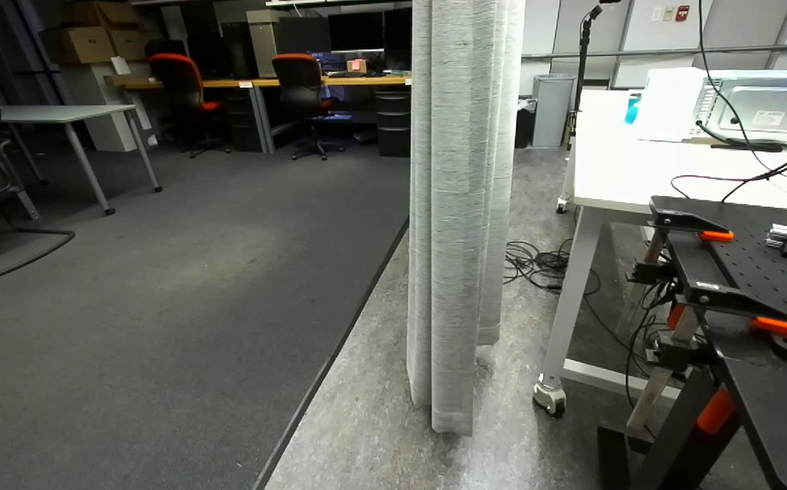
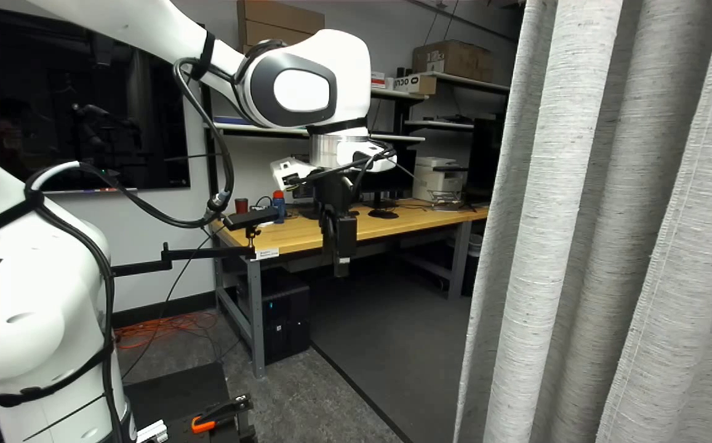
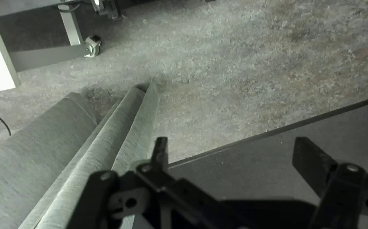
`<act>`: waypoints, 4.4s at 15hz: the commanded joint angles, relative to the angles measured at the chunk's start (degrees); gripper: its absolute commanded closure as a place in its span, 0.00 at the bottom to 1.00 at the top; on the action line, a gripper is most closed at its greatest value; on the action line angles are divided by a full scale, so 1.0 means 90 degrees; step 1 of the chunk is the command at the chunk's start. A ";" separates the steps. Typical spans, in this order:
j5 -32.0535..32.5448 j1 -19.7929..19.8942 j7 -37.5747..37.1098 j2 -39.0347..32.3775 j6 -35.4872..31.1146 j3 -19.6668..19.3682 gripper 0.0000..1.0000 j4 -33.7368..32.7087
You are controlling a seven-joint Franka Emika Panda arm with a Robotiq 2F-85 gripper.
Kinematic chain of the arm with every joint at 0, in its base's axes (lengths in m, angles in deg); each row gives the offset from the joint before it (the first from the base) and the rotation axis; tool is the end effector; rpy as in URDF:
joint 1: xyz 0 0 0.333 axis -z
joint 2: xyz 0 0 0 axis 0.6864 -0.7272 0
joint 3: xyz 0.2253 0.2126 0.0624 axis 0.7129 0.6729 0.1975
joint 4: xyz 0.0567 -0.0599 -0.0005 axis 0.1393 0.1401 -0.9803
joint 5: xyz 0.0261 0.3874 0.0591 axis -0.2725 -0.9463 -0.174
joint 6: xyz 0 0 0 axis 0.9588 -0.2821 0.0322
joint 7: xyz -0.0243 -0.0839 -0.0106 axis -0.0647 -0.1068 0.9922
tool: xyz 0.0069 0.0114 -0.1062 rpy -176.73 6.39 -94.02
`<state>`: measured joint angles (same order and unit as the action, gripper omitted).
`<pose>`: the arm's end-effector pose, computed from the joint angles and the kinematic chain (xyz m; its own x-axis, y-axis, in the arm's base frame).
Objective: Pull the curtain to the left, then to the right, then to the left fully
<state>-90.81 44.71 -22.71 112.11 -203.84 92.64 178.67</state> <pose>0.3684 0.0149 0.4495 0.9799 -0.1980 0.0232 -0.1968 -0.9794 -0.0455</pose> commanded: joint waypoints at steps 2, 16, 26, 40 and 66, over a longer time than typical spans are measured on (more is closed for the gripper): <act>0.0111 0.0164 -0.0029 -0.0074 -0.0557 -0.0110 0.00 -0.0221; 0.0749 0.0888 0.0083 -0.0284 -0.2113 -0.0493 0.00 -0.0563; 0.1097 0.1152 -0.0019 -0.0635 -0.3422 -0.0439 0.00 -0.1051; 0.1494 0.1534 -0.0209 -0.1309 -0.4612 -0.0294 0.06 -0.1525; 0.2323 0.1432 -0.1239 -0.1729 -0.4890 0.2052 0.99 -0.1856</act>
<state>-73.29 56.47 -30.66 98.21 -246.74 107.23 163.30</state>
